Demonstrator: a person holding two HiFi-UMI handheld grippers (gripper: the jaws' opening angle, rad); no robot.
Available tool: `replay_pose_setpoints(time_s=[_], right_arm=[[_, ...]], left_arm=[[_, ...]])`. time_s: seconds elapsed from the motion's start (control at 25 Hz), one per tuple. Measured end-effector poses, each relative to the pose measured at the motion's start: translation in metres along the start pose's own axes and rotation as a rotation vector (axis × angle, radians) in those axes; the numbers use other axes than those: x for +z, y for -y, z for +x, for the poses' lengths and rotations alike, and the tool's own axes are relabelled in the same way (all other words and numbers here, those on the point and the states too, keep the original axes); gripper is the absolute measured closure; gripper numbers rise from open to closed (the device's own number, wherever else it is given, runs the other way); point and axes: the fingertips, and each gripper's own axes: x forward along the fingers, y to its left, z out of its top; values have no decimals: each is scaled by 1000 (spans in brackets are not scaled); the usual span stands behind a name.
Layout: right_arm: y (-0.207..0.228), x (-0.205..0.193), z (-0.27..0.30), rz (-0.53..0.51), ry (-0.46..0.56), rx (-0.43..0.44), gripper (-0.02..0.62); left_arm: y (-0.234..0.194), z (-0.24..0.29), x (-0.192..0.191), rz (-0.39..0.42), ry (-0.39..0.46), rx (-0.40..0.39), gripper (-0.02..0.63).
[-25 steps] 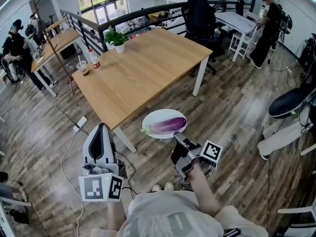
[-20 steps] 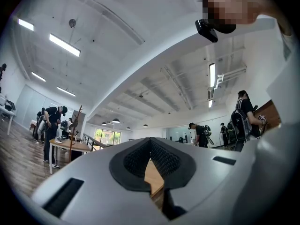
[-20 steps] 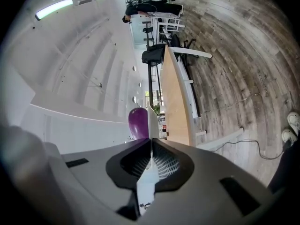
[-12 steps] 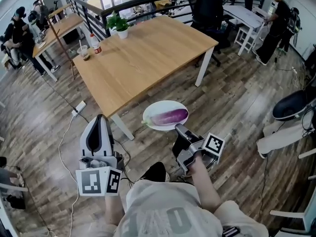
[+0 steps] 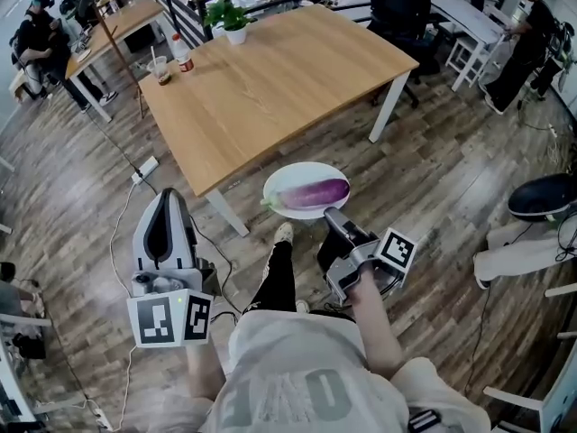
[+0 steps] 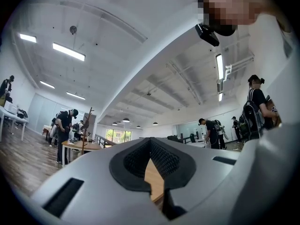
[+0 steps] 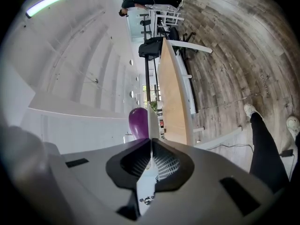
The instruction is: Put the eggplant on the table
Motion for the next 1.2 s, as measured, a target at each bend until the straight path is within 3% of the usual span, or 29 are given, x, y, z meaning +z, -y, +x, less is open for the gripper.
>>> replay_pose_setpoints(time_s=[0.52, 0.92, 1.2], right_arm=[[20, 32, 57, -41, -47, 8, 569], [-21, 50, 185, -53, -79, -13, 570], [-35, 67, 260, -45, -65, -12, 571]], left_arm=[[-21, 41, -50, -28, 34, 38, 597], [-97, 147, -46, -33, 11, 65, 597], [-127, 223, -44, -6, 27, 32, 597]])
